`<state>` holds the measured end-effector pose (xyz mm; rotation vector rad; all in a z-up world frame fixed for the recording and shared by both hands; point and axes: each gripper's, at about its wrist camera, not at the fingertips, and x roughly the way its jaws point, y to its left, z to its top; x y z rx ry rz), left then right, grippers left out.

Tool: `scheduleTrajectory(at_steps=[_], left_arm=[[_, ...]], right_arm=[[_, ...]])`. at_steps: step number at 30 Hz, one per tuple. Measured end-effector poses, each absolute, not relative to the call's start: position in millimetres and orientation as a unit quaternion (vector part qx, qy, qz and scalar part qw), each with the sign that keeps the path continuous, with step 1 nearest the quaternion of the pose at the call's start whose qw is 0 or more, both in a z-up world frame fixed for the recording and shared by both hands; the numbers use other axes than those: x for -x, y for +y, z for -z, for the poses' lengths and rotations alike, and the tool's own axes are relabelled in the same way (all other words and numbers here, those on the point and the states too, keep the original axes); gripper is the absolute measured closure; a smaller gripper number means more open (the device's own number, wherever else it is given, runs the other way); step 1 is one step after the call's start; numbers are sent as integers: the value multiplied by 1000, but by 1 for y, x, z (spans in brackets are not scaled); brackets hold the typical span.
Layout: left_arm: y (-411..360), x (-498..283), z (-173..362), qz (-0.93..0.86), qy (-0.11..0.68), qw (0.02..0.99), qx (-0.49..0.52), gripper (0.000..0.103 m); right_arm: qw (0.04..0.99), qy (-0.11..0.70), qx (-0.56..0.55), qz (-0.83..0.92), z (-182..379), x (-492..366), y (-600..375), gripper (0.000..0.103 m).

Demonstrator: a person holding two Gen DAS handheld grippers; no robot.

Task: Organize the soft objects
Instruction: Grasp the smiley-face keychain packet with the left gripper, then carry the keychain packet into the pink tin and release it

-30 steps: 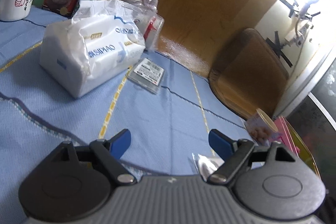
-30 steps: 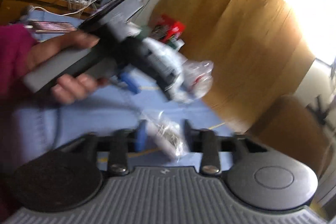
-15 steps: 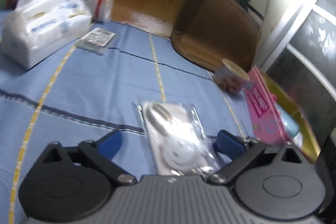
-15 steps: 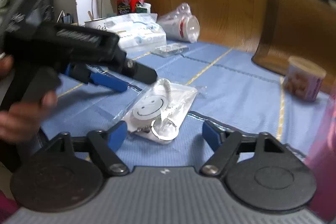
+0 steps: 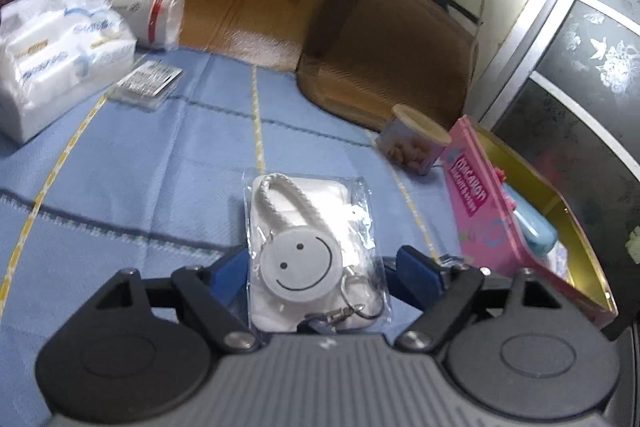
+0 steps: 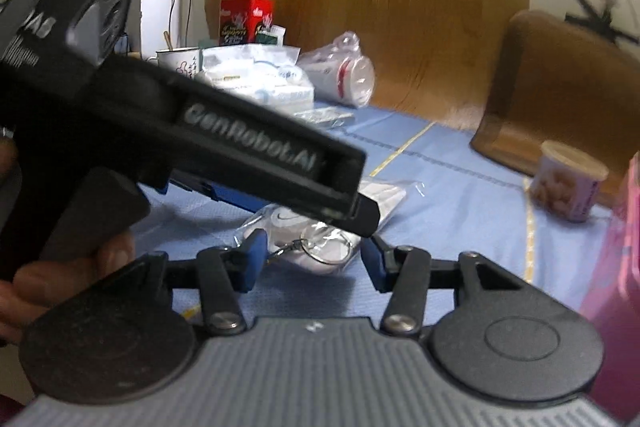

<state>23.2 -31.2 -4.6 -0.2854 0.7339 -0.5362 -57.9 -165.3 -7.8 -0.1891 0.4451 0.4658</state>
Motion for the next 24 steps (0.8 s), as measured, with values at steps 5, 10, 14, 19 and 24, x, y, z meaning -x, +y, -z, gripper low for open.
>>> scheduleTrajectory(at_steps=[5, 10, 14, 19, 24], left_arm=[[-45, -19, -19, 276, 328, 895, 124, 20], [-76, -18, -45, 311, 304, 895, 98, 20], [-115, -19, -59, 351, 294, 887, 68, 20], [-181, -17, -69, 407, 285, 867, 24, 20], [-246, -13, -72, 454, 277, 847, -7, 21]], right_arm=[[957, 180, 93, -208, -4, 64, -174, 49], [971, 135, 105, -166, -18, 72, -187, 49], [981, 115, 99, -121, -28, 76, -210, 49], [990, 105, 76, -52, -35, 79, -255, 49], [993, 102, 62, 21, -39, 82, -305, 49]])
